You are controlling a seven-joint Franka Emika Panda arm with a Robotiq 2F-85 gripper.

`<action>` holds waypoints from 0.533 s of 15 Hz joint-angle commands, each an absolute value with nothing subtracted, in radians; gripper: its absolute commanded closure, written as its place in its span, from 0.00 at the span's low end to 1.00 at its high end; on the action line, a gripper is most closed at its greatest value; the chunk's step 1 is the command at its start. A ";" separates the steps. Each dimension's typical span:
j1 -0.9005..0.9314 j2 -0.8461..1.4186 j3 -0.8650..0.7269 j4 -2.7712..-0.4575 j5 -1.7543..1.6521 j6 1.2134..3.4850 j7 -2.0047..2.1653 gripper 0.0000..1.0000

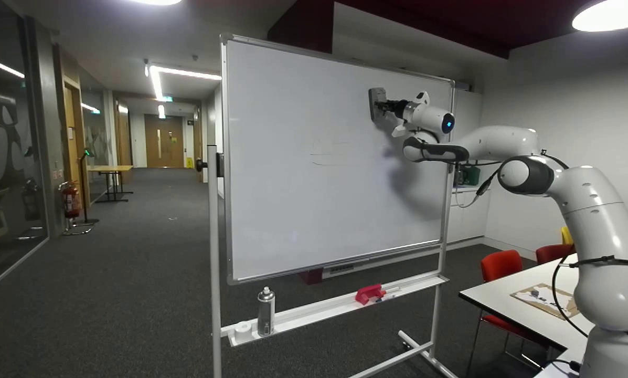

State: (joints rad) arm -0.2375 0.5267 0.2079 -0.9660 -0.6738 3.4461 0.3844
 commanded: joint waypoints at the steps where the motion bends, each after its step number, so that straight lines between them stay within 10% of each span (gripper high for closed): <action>1: -0.198 0.589 0.215 -0.900 -0.707 3.396 0.337 0.66; 8: -0.159 0.586 0.292 -1.003 -0.945 3.393 0.313 0.66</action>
